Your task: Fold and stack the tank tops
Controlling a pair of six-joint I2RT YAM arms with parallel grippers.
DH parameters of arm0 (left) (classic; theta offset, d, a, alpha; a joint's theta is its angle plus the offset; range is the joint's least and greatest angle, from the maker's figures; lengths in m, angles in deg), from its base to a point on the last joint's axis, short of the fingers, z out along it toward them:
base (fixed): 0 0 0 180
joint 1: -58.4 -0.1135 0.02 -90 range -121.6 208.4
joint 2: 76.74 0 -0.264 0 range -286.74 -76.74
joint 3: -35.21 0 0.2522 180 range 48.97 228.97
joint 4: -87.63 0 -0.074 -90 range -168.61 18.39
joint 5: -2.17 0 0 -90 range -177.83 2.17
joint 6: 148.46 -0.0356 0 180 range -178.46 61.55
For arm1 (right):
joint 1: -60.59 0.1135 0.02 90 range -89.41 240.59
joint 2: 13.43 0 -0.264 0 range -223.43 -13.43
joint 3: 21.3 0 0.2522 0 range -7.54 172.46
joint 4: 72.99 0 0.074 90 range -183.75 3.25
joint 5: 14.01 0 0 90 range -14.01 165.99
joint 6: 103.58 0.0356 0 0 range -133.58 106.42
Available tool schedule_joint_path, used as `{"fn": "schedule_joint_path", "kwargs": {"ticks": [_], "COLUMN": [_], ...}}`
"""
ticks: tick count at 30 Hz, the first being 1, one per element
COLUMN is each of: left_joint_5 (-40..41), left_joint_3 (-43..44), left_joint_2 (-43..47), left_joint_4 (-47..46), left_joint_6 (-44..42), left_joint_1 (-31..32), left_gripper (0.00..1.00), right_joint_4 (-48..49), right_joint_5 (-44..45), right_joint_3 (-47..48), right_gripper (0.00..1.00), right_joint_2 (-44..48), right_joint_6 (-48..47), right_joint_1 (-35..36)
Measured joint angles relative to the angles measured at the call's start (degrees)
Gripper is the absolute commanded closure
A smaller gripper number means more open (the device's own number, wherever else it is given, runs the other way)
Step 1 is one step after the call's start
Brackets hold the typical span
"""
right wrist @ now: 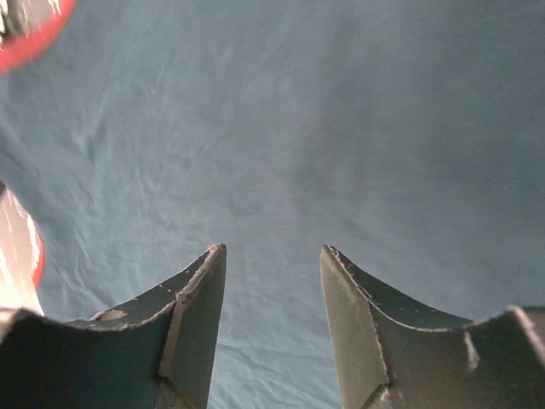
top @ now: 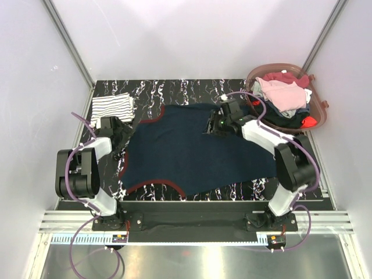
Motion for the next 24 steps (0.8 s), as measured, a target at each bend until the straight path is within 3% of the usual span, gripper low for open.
{"fn": "schedule_joint_path", "kwargs": {"ticks": [6, 13, 16, 24], "left_joint_5": [-4.1, -4.0, -2.0, 13.2], "left_joint_3": [-3.1, -7.0, -6.9, -6.3], "left_joint_2": [1.6, 5.5, 6.6, 10.8], "left_joint_4": [-3.7, -4.3, -3.8, 1.9], "left_joint_6": [-0.2, -1.7, -3.3, -7.1], "left_joint_1": [-1.0, 0.6, 4.3, 19.0], "left_gripper": [0.21, 0.38, 0.44, 0.43], "right_joint_4": [1.4, 2.5, 3.3, 3.9], "right_joint_5": [-4.1, -7.1, -7.4, -7.5], "right_joint_3": [1.8, 3.6, 3.7, 3.7], "right_gripper": [0.51, 0.57, 0.59, 0.59], "right_joint_2": [-8.8, -15.0, -15.3, -15.6], "right_joint_6": [-0.5, -0.4, -0.4, -0.3], "right_joint_1": [2.3, 2.4, 2.4, 2.4]}}
